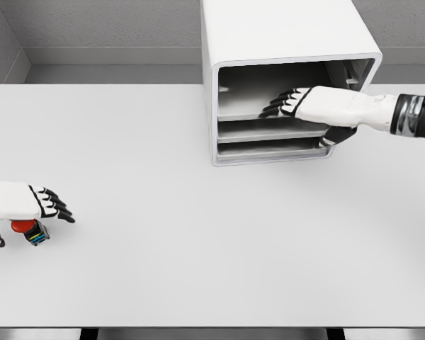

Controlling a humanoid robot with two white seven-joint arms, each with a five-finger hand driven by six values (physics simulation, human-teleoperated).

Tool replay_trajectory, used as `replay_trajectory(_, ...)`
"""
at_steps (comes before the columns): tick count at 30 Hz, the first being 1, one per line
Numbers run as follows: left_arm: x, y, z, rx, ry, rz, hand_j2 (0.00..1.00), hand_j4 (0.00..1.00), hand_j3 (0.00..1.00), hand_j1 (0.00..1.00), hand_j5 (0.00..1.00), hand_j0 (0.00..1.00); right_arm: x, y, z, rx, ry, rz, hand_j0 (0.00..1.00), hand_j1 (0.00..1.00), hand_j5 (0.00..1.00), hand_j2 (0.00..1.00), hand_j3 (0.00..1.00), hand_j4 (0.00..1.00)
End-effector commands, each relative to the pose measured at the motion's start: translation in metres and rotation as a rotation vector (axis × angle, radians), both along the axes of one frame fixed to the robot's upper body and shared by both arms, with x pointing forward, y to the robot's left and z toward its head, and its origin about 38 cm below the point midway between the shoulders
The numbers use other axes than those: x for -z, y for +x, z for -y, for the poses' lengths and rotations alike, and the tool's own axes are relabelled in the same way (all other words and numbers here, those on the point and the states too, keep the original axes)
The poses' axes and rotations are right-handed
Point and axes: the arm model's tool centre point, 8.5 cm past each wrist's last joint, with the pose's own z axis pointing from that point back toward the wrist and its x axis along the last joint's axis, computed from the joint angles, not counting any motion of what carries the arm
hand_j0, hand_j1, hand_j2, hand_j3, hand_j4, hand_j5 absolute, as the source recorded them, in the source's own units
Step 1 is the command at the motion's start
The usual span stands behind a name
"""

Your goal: Slide open multi-storey tabletop storage cabinets and put open load switch and slide close multi-storey tabletop storage cabinets

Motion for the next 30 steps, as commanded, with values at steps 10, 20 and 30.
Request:
replay_trajectory(10,0.0,-0.001,-0.01,-0.015,0.035,0.002,0.92,0.92,0.92,0.92,0.92,0.92,0.019,0.031,-0.006,0.094,-0.004,-0.074,1.0,1.0,1.0,1.0,1.0,1.0)
replay_trajectory(20,0.0,-0.001,-0.01,-0.017,0.035,0.002,0.76,0.76,0.76,0.76,0.76,0.76,0.022,0.02,-0.019,0.005,-0.028,-0.051,1.0,1.0,1.0,1.0,1.0,1.0)
replay_trajectory(30,0.002,-0.002,-0.01,-0.012,0.045,0.001,0.66,0.66,0.66,0.66,0.66,0.66,0.003,-0.012,-0.026,-0.087,-0.061,0.017,1.0,1.0,1.0,1.0,1.0,1.0)
